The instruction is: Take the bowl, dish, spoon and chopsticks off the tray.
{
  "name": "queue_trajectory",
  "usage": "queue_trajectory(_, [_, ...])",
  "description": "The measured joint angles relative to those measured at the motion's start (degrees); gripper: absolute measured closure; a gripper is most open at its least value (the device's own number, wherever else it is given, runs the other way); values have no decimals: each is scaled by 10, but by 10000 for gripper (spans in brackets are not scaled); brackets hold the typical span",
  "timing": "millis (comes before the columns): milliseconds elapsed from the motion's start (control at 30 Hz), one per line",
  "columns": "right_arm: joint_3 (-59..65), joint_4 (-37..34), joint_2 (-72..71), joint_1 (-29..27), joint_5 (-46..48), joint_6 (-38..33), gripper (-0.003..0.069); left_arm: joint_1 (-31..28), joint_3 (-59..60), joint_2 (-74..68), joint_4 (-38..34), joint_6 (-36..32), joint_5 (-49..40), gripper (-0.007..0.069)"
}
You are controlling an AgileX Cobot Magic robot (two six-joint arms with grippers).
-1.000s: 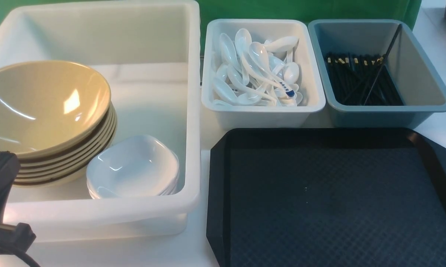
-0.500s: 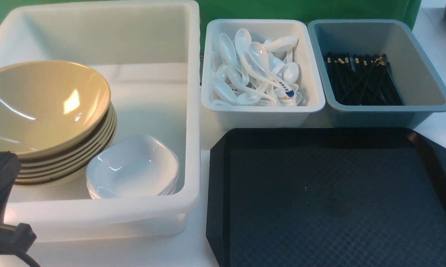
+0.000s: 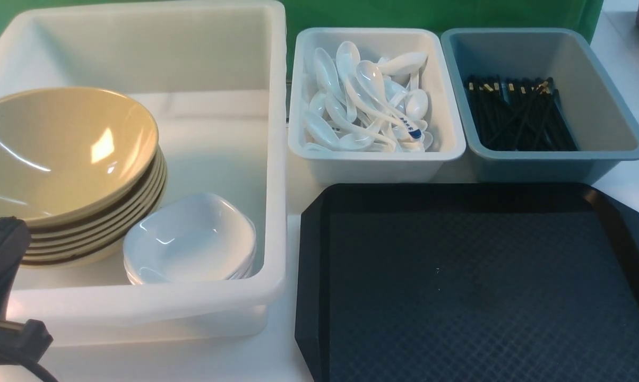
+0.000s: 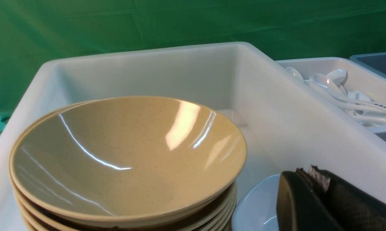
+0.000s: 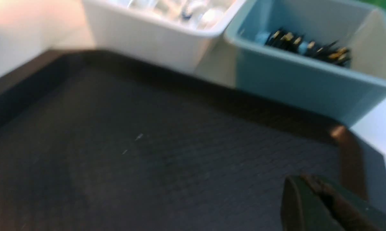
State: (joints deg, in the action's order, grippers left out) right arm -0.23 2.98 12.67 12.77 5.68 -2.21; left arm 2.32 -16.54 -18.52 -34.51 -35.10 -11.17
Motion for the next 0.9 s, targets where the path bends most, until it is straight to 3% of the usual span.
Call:
queue_trajectory(167, [18, -1, -109, -58, 11, 7, 616, 0, 3, 0, 0, 0, -5, 633])
queue_trajectory(300, [18, -1, -133, -120, 90, 9, 615, 0, 3, 0, 0, 0, -15, 633])
queue_trajectory(900, [18, -4, -133, -129, 126, -4, 614, 0, 3, 0, 0, 0, -30, 633])
